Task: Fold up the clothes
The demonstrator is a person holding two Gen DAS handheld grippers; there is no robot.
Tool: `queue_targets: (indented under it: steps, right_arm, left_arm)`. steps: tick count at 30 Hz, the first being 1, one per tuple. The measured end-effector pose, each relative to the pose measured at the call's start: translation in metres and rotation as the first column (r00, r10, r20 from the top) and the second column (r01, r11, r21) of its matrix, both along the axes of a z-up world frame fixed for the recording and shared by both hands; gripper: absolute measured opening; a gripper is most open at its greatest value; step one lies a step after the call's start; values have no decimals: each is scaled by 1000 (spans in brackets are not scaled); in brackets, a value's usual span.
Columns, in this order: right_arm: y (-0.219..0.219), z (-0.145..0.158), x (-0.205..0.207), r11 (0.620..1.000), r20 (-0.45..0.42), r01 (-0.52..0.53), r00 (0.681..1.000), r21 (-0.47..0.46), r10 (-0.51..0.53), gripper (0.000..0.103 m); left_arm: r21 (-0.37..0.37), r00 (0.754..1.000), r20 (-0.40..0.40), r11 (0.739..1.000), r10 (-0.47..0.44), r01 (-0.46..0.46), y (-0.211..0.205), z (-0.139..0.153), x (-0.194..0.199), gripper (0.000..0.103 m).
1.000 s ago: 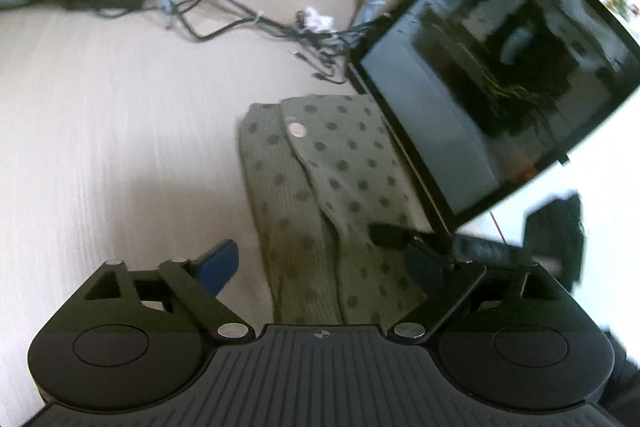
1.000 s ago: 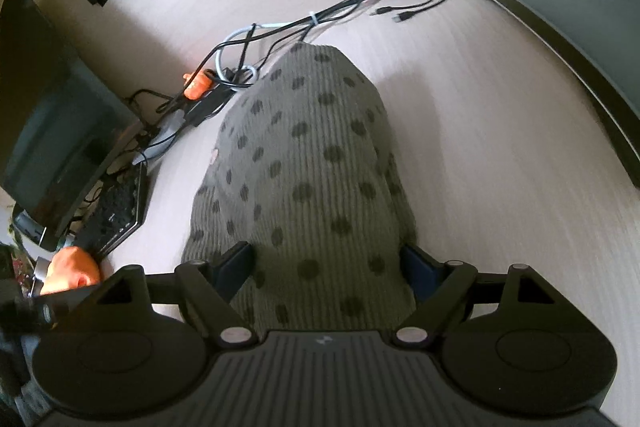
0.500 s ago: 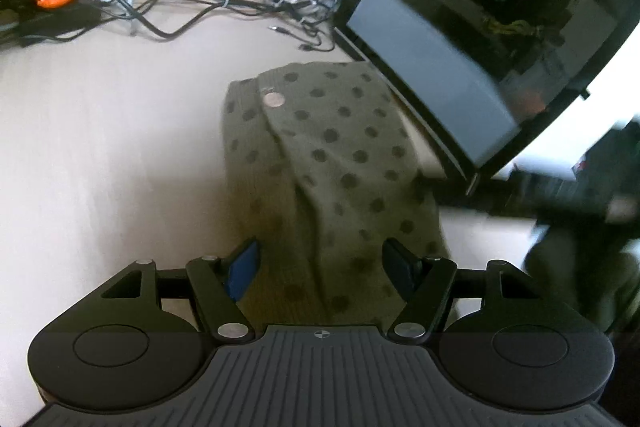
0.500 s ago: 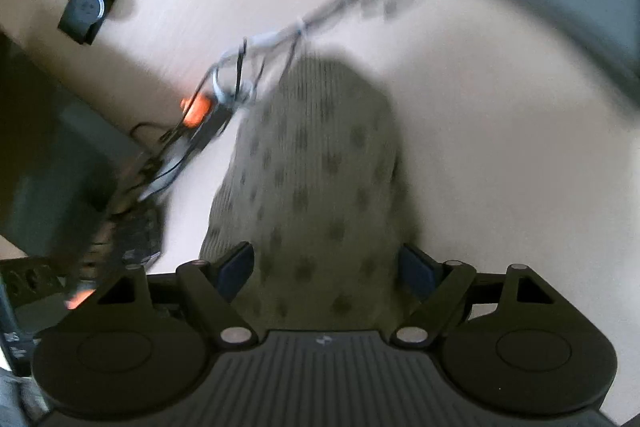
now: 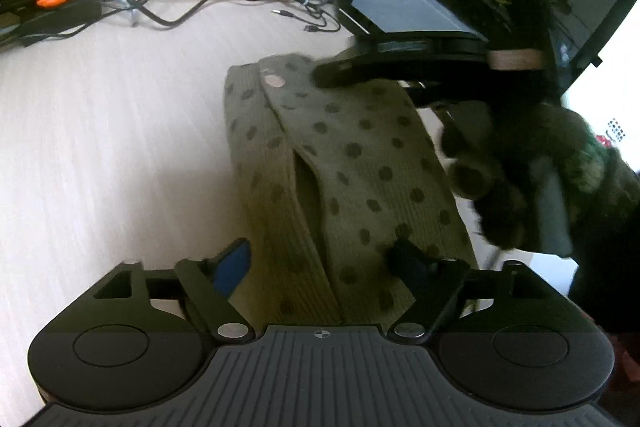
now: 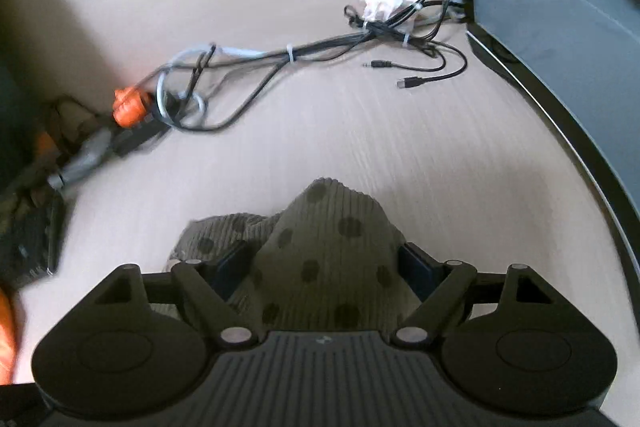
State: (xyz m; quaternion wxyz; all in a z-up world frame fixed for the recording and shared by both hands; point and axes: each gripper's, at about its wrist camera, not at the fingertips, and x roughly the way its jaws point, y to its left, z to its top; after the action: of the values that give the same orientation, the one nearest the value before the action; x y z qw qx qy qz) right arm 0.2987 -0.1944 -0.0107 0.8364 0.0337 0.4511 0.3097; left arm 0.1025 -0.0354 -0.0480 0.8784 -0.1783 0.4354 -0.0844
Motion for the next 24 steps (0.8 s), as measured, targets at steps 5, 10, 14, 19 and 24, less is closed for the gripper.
queue_targets:
  steps: [5, 10, 14, 19, 24]
  right_arm:
    - [-44, 13, -29, 996, -35, 18, 999, 90, -15, 101]
    - [-46, -21, -53, 988, -217, 85, 975, 128, -56, 98]
    - [-37, -32, -58, 954, -294, 179, 950, 239, -105, 96]
    - [-23, -33, -17, 922, -294, 211, 949, 326, -113, 96]
    - [-6, -45, 42, 887, -269, 252, 951, 388, -152, 96]
  left_arm:
    - [-118, 1000, 2, 993, -22, 22, 10, -10, 0, 93]
    - [-151, 996, -4, 985, -87, 85, 4, -23, 7, 93]
    - [-150, 988, 8, 977, -152, 152, 3, -23, 23, 93]
    - [-59, 987, 8, 986, -158, 158, 23, -14, 85, 93]
    - [83, 987, 1, 984, -159, 158, 48, -15, 166, 93]
